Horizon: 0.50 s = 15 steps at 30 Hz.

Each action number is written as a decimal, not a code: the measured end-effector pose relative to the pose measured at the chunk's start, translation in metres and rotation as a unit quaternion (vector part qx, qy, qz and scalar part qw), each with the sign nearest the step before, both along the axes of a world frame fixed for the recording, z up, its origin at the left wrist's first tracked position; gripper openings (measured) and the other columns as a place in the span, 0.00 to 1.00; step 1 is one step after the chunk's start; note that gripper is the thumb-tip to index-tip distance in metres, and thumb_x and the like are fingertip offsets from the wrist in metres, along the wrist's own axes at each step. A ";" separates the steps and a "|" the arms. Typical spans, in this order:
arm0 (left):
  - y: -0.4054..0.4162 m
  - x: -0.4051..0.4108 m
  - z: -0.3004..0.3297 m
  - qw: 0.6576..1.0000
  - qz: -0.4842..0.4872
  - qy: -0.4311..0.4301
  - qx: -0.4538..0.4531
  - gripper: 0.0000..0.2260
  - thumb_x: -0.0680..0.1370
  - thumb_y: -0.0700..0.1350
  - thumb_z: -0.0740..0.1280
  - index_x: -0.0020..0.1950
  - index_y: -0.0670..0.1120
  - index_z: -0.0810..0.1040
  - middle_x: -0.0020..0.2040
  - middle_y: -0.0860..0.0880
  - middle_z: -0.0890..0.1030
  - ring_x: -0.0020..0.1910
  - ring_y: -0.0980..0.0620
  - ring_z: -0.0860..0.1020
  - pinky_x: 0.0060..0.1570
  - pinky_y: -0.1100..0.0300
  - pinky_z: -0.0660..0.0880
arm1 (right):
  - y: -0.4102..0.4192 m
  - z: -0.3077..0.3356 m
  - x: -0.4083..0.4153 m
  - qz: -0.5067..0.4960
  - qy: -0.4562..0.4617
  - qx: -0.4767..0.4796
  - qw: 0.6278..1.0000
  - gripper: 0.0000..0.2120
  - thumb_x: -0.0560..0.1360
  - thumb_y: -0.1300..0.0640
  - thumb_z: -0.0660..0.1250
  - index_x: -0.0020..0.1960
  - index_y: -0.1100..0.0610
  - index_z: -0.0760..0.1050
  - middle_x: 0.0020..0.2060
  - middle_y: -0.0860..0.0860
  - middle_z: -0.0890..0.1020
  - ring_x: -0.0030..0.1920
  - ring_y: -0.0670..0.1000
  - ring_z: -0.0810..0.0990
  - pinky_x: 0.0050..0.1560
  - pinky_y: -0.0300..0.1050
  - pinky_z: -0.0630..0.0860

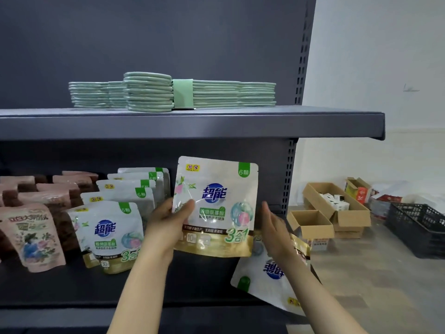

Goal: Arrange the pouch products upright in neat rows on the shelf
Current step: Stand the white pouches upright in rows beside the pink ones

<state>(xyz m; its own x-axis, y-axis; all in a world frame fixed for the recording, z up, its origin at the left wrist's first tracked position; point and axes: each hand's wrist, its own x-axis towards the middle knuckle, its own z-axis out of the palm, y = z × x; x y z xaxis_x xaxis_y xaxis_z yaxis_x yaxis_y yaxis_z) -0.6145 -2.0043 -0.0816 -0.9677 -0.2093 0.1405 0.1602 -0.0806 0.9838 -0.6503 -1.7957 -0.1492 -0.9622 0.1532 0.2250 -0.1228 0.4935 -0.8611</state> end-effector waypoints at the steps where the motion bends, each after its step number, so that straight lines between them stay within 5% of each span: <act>1: 0.004 -0.001 -0.002 1.000 -0.004 -0.006 0.020 0.02 0.75 0.44 0.67 0.46 0.49 0.79 0.27 0.55 0.80 0.33 0.53 0.80 0.31 0.60 0.75 | -0.007 0.011 0.008 0.061 -0.040 -0.130 0.989 0.26 0.77 0.34 0.47 0.63 0.46 0.73 0.60 0.47 0.79 0.64 0.51 0.74 0.67 0.53 0.64; 2: 0.007 -0.003 -0.005 1.000 -0.005 -0.007 0.030 0.02 0.75 0.44 0.67 0.46 0.50 0.80 0.28 0.55 0.81 0.34 0.53 0.80 0.33 0.59 0.76 | -0.013 0.019 0.012 0.140 -0.081 -0.231 0.960 0.31 0.75 0.31 0.45 0.63 0.47 0.74 0.60 0.46 0.80 0.63 0.50 0.75 0.68 0.53 0.65; 4: 0.011 -0.006 -0.008 0.999 0.007 -0.003 0.033 0.03 0.75 0.43 0.67 0.43 0.50 0.79 0.30 0.54 0.80 0.34 0.53 0.79 0.35 0.59 0.76 | -0.020 0.030 0.022 0.230 -0.085 -0.281 0.928 0.32 0.73 0.31 0.54 0.67 0.52 0.70 0.59 0.49 0.81 0.62 0.52 0.78 0.67 0.57 0.69; 6: 0.012 -0.010 -0.010 0.999 0.027 0.004 0.028 0.03 0.75 0.43 0.67 0.44 0.51 0.79 0.37 0.51 0.81 0.37 0.52 0.79 0.38 0.58 0.76 | -0.022 0.034 0.028 0.264 -0.056 -0.287 0.919 0.26 0.72 0.45 0.68 0.67 0.51 0.69 0.57 0.49 0.82 0.58 0.51 0.81 0.62 0.53 0.76; 8: 0.012 -0.012 -0.011 0.999 0.033 0.002 0.021 0.03 0.75 0.44 0.67 0.47 0.50 0.79 0.42 0.50 0.82 0.41 0.52 0.81 0.41 0.56 0.78 | -0.023 0.039 0.029 0.279 -0.029 -0.245 0.928 0.22 0.72 0.60 0.70 0.64 0.51 0.71 0.55 0.48 0.83 0.56 0.49 0.82 0.57 0.45 0.79; 10: 0.012 -0.014 -0.013 0.999 0.033 -0.005 -0.001 0.06 0.76 0.45 0.66 0.51 0.50 0.78 0.47 0.50 0.83 0.45 0.51 0.81 0.44 0.55 0.78 | -0.024 0.038 0.023 0.274 -0.026 -0.223 0.935 0.20 0.72 0.65 0.70 0.61 0.53 0.73 0.54 0.49 0.84 0.55 0.49 0.82 0.56 0.46 0.79; 15: 0.011 -0.026 -0.023 0.966 0.056 -0.026 -0.250 0.16 0.78 0.51 0.59 0.63 0.46 0.69 0.61 0.48 0.75 0.58 0.48 0.74 0.49 0.58 0.67 | -0.027 0.027 -0.003 0.154 0.004 -0.058 0.986 0.17 0.70 0.55 0.74 0.57 0.54 0.75 0.51 0.47 0.84 0.50 0.48 0.83 0.50 0.42 0.80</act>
<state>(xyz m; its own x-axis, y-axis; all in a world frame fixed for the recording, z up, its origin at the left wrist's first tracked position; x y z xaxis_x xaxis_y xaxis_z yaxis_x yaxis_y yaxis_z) -0.6408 -1.9935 -0.1048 -0.9512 -0.2318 0.2035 0.0902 0.4219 0.9022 -0.6531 -1.8231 -0.1224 -0.9652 -0.1209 0.2317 -0.2592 0.3290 -0.9080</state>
